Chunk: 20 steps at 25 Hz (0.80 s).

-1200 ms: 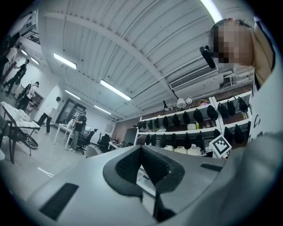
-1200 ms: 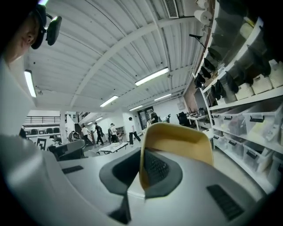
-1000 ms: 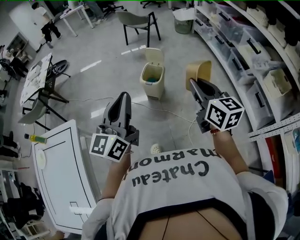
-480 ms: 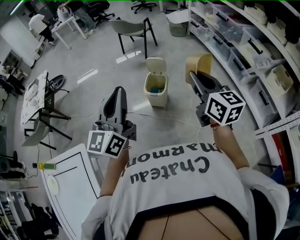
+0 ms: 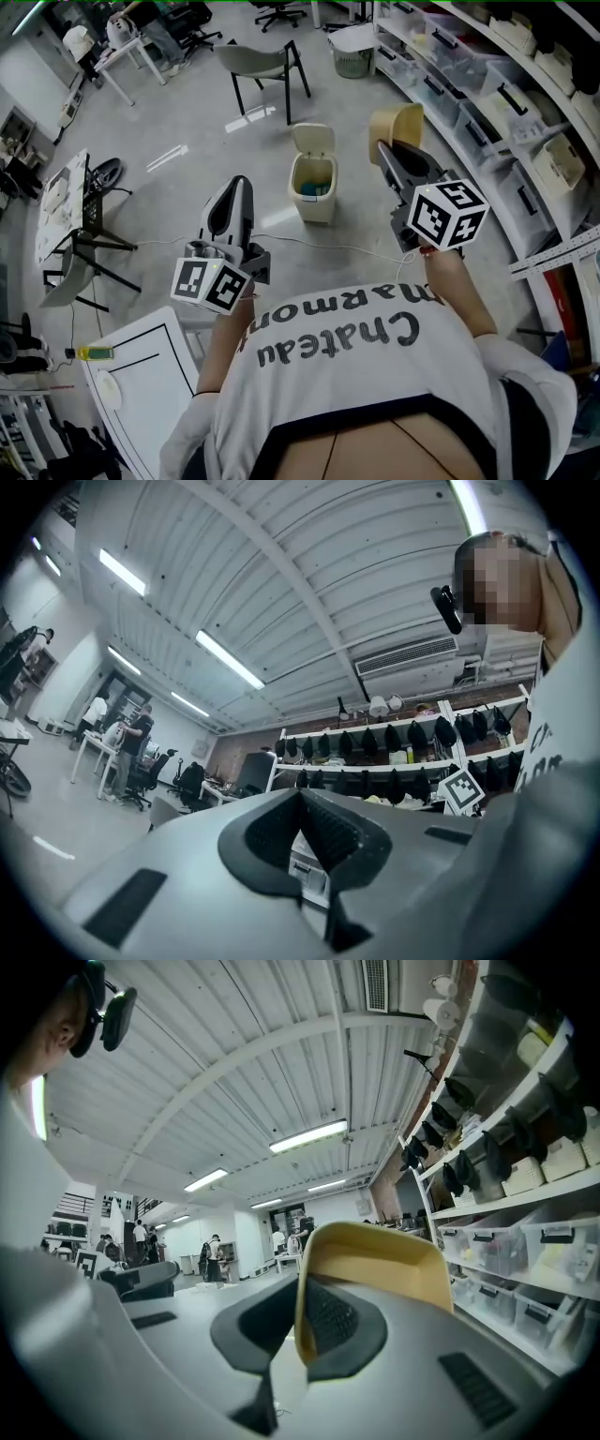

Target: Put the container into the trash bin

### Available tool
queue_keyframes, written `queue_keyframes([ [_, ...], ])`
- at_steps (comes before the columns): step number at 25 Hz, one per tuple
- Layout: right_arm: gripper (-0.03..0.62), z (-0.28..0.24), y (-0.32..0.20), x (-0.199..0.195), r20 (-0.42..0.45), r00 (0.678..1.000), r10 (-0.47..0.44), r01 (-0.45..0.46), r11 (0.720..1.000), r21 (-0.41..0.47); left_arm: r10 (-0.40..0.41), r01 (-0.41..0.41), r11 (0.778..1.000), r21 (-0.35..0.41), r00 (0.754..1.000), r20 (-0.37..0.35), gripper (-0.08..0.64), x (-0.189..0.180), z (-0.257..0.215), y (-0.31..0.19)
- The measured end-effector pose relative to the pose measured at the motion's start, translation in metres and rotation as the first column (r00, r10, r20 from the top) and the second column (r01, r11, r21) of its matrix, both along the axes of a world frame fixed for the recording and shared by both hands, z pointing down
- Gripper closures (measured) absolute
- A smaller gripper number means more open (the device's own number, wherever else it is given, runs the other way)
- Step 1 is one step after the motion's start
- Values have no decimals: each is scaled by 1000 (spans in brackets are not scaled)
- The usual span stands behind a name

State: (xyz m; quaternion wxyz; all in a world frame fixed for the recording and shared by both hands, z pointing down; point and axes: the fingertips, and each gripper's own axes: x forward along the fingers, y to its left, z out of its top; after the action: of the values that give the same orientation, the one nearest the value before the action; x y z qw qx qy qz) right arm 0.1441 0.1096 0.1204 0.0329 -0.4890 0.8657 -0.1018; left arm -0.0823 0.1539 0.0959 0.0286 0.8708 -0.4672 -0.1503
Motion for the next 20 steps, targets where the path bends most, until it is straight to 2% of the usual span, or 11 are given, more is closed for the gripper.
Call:
queue_keyframes([
  [8,557,-3,-14,-3,-1,1000,30,-30,1000,11,23,-23,999,-28,1000,13,537,-10,11,-15],
  [12,557,13,-16,-11,-20,1000,20,-21,999,-28,48,-46,995,-84,999,19,537,-10,30,-16],
  [20,557,28,-26,-23,-42,999,-4,1,998,-68,11,-6,990,-142,999,34,537,-24,55,-17],
])
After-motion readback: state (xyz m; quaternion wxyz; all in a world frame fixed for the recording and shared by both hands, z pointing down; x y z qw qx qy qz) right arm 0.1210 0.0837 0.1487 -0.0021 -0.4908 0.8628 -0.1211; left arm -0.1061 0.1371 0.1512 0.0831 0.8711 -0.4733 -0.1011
